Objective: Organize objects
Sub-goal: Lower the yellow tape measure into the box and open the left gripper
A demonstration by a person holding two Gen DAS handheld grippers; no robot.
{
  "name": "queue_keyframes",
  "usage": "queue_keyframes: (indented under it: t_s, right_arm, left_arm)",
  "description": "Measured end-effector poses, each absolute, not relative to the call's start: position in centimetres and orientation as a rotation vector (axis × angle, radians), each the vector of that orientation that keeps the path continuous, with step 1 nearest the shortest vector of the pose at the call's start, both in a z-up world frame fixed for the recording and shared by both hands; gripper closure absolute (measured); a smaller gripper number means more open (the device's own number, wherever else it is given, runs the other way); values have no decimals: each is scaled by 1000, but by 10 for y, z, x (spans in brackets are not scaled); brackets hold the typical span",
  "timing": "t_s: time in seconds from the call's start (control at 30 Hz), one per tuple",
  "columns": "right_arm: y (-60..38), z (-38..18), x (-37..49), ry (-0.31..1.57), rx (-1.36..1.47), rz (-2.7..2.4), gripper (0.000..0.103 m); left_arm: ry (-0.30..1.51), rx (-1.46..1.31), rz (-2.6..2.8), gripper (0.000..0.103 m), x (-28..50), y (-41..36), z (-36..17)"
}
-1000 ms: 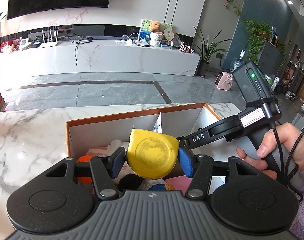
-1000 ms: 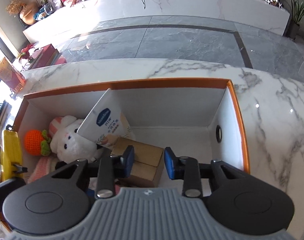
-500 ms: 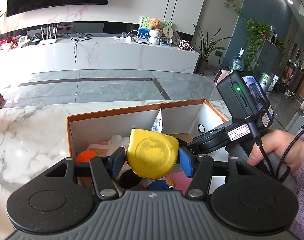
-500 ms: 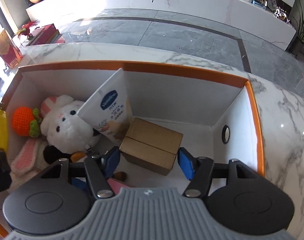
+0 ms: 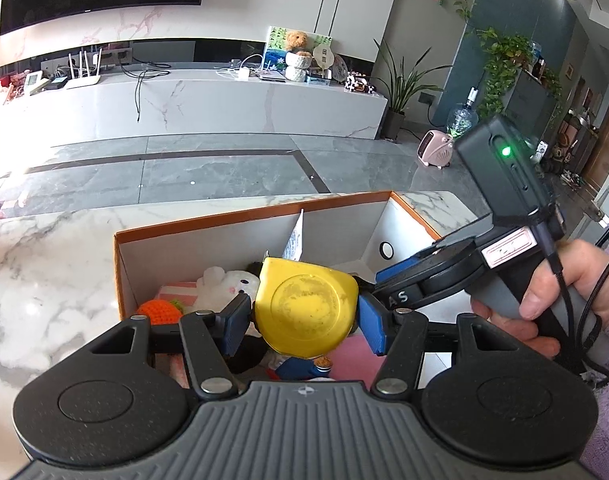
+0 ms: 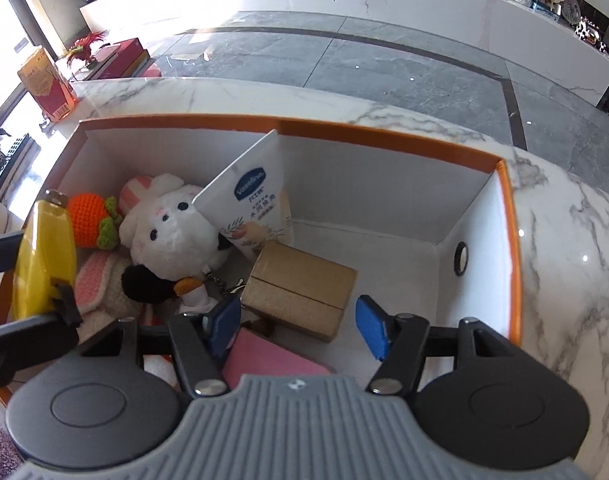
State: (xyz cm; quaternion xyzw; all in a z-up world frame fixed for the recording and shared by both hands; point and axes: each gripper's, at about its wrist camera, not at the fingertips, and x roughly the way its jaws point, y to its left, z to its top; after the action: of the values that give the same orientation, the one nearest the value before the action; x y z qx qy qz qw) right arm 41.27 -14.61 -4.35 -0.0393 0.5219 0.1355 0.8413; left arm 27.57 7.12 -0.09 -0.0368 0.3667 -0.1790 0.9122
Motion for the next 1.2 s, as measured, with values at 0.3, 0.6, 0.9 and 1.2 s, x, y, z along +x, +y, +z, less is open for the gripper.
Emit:
queue_keyframes:
  t_s: [0.3, 0.6, 0.9, 1.2]
  right_arm:
    - [-190, 18, 368, 914, -145, 215, 53]
    - [-225, 15, 351, 891, -188, 136, 54]
    - [-232, -2, 351, 915, -129, 147, 54]
    - [-236, -7, 350, 926, -111, 141, 54]
  left_arm:
    - [854, -130, -484, 36, 288, 29, -13]
    - [1105, -164, -512, 36, 320, -18, -57]
    - [1194, -181, -486, 36, 331, -35, -80]
    - [1268, -179, -467, 35, 329, -37, -77]
